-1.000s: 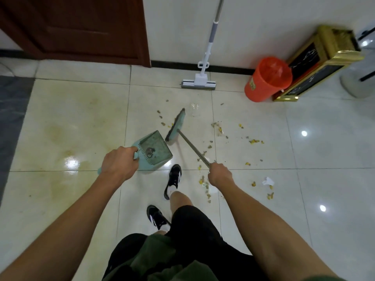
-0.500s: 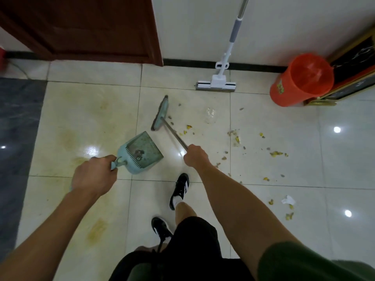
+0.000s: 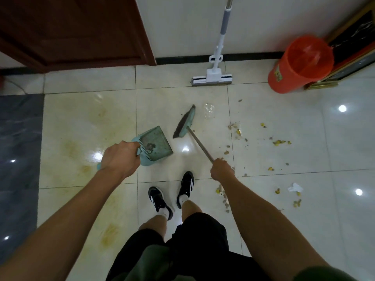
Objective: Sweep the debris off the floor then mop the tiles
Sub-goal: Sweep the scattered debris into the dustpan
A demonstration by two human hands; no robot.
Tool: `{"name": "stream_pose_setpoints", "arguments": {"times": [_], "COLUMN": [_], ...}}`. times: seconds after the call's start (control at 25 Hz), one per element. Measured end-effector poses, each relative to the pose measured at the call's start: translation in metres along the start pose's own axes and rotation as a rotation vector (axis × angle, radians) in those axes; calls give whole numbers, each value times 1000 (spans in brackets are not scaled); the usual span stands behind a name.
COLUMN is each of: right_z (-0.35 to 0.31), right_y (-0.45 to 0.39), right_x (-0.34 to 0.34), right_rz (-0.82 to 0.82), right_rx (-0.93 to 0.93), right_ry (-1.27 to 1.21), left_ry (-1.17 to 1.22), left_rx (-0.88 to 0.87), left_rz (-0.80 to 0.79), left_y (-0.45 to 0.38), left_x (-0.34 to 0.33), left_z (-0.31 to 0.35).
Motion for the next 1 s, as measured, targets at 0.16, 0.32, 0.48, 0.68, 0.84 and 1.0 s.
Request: {"name": "stream_pose_setpoints", "arguments": {"times": [0.16,0.32,0.48,0.68,0.84,1.0], "right_z": [55,88,97,91,80,73], "right_y": [33,75,106,130,112,61], "right_x": [-19,-35,-45,-57,-41,6], "right_rz": [16,71,116,161,189,228], "right_rx": [-132,-247,-304,-349,-333,-308], "right_ry": [-77,-129,-163,-238,-329,-426], "left_ry": [-28,-47,-54,-24,-53,-79], "left_rx": [-115,-245,-319,-382,-388,-371], "left_rz": [-8,9,26,52,49,59], "left_y": [-9,-12,-9,-4,-18,-50], "left_x": [4,7,10,29,36,47], "left_z": [25,49,55,57,64,79]}}
Point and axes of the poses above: each hand's wrist, its own y-axis away from the middle knuckle, its own x-axis out of the back of the hand, z = x × y, the point moved 8 cm from there along -y, towards the middle knuckle
